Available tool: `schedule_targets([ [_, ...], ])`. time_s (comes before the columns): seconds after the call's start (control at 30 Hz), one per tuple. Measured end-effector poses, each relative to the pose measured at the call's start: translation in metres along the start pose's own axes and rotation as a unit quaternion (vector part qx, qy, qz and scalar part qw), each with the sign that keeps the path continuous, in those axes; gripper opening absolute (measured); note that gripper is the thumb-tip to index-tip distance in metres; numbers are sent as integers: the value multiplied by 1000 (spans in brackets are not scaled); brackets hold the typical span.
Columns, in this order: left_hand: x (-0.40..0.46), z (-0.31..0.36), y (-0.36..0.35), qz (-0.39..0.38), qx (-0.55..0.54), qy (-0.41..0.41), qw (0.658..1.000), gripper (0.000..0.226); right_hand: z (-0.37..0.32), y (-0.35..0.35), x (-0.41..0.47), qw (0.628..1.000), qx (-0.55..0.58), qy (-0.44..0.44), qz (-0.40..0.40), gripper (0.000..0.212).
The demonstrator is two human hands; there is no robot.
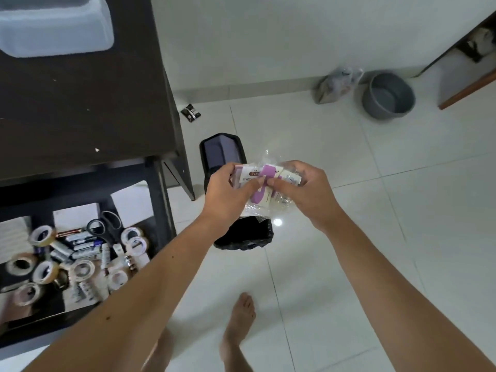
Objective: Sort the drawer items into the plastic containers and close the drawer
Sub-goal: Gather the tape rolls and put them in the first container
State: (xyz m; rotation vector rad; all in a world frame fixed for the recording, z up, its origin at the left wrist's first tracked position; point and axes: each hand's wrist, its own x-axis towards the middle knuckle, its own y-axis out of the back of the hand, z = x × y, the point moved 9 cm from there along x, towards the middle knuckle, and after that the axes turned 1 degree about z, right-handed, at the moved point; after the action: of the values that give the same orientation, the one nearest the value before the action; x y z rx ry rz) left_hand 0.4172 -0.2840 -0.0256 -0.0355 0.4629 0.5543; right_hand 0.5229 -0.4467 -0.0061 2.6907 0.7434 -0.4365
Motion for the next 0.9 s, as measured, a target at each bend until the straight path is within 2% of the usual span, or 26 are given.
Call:
schedule_targets([
  [0.13,6,-61,-15,59,-51,67,995,27,57,-2,20,999,-16,-49,-12,29],
  [0.27,9,-128,-19,105,-81,90,987,35,117,-14,36,995,-48,-84,-25,27],
  [0.47,24,-193,-24,173,-71,117,975,34,185,-38,60,991,-75,-113,6,43],
  [0.63,33,-223,-23,244,-91,138,956,43,208,-50,72,989,-110,-98,18,54],
  [0.7,31,-231,-25,254,-119,147,949,55,212,-54,75,987,-125,-99,10,58],
  [0.8,23,-241,-24,271,-152,177,934,78,217,-56,76,983,-157,-94,-1,77],
  [0.9,17,-239,-22,273,-147,168,936,78,217,-49,74,980,-182,-79,13,80],
])
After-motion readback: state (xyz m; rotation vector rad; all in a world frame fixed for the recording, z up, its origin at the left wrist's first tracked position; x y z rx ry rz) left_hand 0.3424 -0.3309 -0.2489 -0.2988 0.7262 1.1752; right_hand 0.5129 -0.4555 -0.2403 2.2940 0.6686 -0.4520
